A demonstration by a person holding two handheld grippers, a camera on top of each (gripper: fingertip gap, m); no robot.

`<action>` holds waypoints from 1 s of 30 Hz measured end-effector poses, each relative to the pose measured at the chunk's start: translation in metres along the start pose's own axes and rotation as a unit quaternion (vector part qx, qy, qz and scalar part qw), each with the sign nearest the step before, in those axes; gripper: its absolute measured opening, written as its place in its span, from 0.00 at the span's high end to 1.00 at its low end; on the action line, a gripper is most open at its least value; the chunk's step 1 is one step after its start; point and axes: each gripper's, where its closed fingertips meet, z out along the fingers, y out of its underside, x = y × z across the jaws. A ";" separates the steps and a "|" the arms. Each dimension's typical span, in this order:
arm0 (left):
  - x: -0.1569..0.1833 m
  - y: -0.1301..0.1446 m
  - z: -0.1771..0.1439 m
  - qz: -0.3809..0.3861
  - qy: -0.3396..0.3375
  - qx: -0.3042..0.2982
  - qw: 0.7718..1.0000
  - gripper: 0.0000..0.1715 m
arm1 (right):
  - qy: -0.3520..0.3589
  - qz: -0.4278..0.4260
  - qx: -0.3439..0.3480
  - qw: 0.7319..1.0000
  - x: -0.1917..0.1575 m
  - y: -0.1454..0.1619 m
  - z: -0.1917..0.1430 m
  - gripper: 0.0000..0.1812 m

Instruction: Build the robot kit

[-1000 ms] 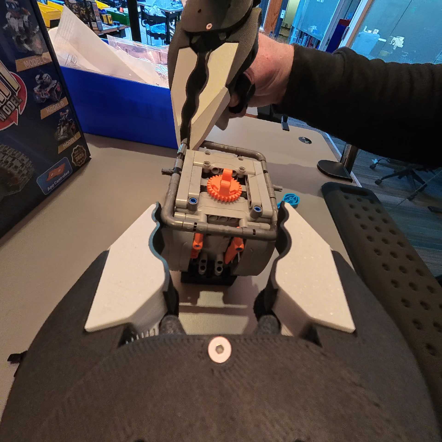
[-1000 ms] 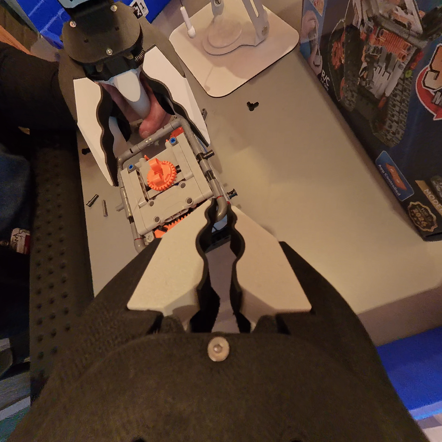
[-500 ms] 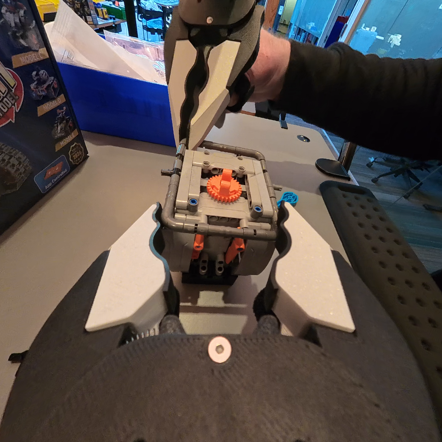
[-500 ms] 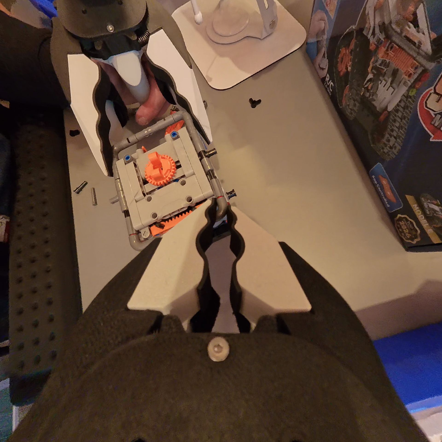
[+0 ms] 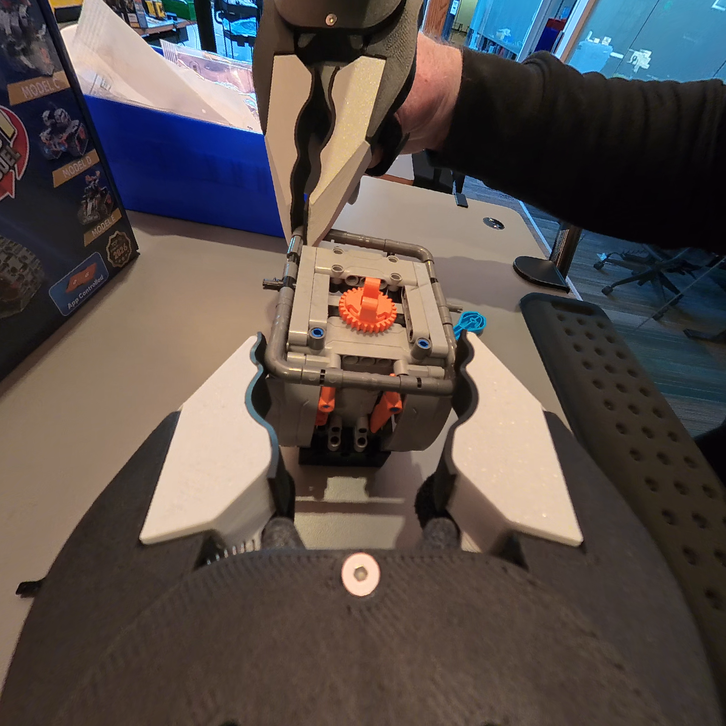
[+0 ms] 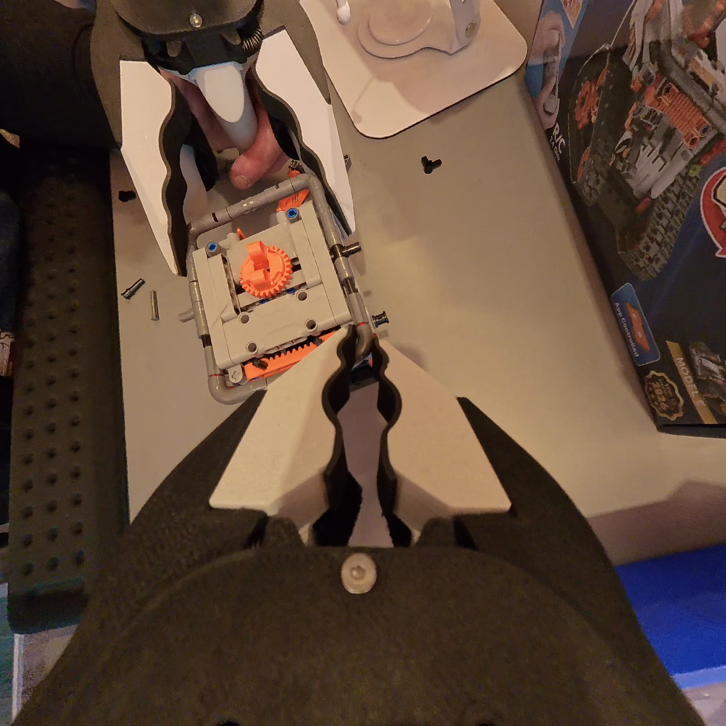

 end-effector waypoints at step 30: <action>0.014 0.000 0.000 -0.003 0.053 -0.019 0.998 0.52 | 0.025 -0.099 -0.018 0.995 -0.013 -0.010 0.010 0.97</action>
